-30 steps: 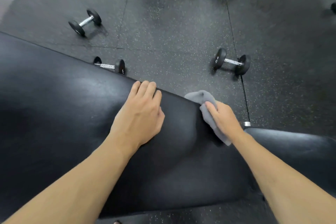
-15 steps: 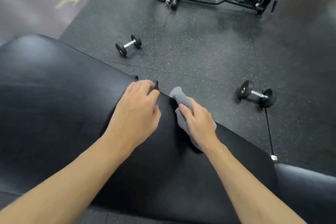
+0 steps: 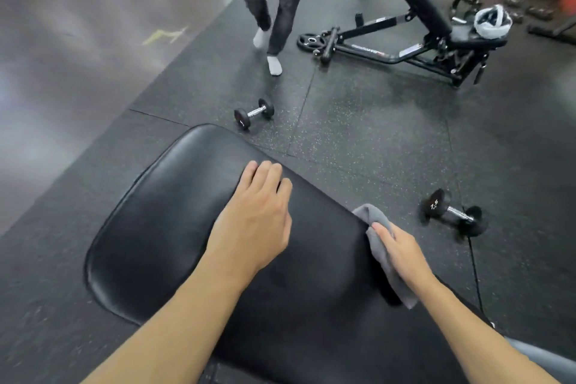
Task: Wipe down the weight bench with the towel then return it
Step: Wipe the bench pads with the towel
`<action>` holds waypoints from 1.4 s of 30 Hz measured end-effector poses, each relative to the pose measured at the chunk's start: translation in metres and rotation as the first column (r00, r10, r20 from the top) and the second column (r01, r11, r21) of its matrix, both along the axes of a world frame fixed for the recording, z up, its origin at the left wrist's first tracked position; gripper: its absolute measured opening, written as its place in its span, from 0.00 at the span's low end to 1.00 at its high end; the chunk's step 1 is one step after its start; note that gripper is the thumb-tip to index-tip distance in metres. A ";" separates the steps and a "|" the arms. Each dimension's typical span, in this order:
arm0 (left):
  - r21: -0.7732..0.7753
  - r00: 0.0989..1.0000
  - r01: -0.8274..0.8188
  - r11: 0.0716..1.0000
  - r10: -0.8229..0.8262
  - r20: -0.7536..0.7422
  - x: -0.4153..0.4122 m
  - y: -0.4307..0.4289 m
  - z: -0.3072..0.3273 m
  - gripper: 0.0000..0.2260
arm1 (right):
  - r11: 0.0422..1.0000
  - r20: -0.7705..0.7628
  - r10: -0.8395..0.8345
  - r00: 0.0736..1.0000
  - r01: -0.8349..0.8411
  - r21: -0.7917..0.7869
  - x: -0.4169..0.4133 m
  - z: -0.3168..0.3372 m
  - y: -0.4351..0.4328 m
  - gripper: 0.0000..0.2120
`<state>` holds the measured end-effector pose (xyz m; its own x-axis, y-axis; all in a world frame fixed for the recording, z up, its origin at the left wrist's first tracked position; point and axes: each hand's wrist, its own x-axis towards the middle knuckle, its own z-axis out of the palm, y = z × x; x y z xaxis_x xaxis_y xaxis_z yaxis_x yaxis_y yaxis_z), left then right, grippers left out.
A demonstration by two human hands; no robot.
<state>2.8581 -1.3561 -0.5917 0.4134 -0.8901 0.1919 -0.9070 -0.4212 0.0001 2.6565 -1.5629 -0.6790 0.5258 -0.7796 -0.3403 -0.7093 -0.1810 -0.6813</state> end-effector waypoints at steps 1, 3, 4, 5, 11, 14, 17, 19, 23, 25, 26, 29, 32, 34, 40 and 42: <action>0.008 1.000 -0.004 1.000 0.004 -0.003 -0.001 0.000 0.000 0.15 | 1.000 0.003 -0.031 1.000 0.031 0.001 0.000 0.000 0.002 0.09; 0.026 1.000 -0.010 1.000 0.010 -0.011 0.000 -0.001 -0.001 0.15 | 0.997 0.017 -0.082 0.996 0.082 0.006 0.005 0.002 0.005 0.08; 0.035 1.000 -0.012 0.999 0.013 -0.019 0.000 -0.001 0.000 0.15 | 0.995 0.028 -0.099 0.995 0.099 0.010 0.007 0.002 0.006 0.08; 0.043 1.000 -0.013 0.999 0.014 -0.028 0.001 0.000 0.001 0.16 | 0.995 0.035 -0.103 0.994 0.103 0.013 0.009 0.002 0.007 0.09; 0.046 0.988 0.009 0.999 -0.002 -0.157 0.002 0.004 0.014 0.11 | 0.998 0.051 -0.059 0.997 0.059 0.006 0.014 0.012 0.011 0.09; 0.102 0.985 0.054 0.993 -0.037 -0.170 0.021 0.011 0.034 0.10 | 0.999 0.077 -0.035 0.996 0.035 0.000 0.029 0.023 0.022 0.10; 0.127 0.992 -0.087 0.988 0.097 -0.080 0.058 0.039 0.054 0.18 | 1.000 0.108 0.021 0.994 -0.019 -0.014 0.065 0.043 0.042 0.09; 0.075 0.967 -0.169 0.983 0.180 -0.181 0.082 0.065 0.057 0.27 | 0.996 0.095 0.066 0.993 -0.060 -0.065 0.095 0.056 0.059 0.10; -0.136 0.685 -0.326 0.936 0.135 -0.716 0.104 0.088 0.053 0.29 | 0.978 0.099 0.144 0.985 -0.126 -0.165 0.149 0.083 0.088 0.11; -0.166 0.531 -0.457 0.874 0.118 -0.839 0.107 0.088 0.053 0.23 | 0.967 0.098 0.180 0.979 -0.158 -0.199 0.170 0.098 0.102 0.13; -0.176 0.493 -0.485 0.856 0.101 -0.864 0.108 0.087 0.054 0.21 | 0.961 0.096 0.198 0.975 -0.174 -0.214 0.181 0.106 0.109 0.14; -0.249 0.454 -0.528 0.812 0.023 -0.891 0.106 0.086 0.056 0.17 | 0.938 0.097 0.265 0.959 -0.233 -0.256 0.214 0.125 0.127 0.16; -0.324 0.449 -0.580 0.748 -0.039 -0.893 0.104 0.085 0.055 0.19 | 0.901 0.112 0.345 0.932 -0.295 -0.319 0.247 0.140 0.140 0.16; -0.366 0.456 -0.613 0.700 -0.065 -0.887 0.103 0.086 0.054 0.21 | 0.856 0.082 0.409 0.909 -0.351 -0.379 0.260 0.145 0.149 0.16; -0.344 0.307 -0.745 0.572 -0.163 -0.937 0.105 0.093 0.058 0.20 | 0.657 -0.112 0.574 0.811 -0.538 -0.528 0.263 0.155 0.186 0.19; -0.199 0.048 -0.813 0.547 -0.278 -0.959 0.111 0.097 0.062 0.20 | 0.552 -0.220 0.635 0.740 -0.635 -0.540 0.253 0.156 0.210 0.21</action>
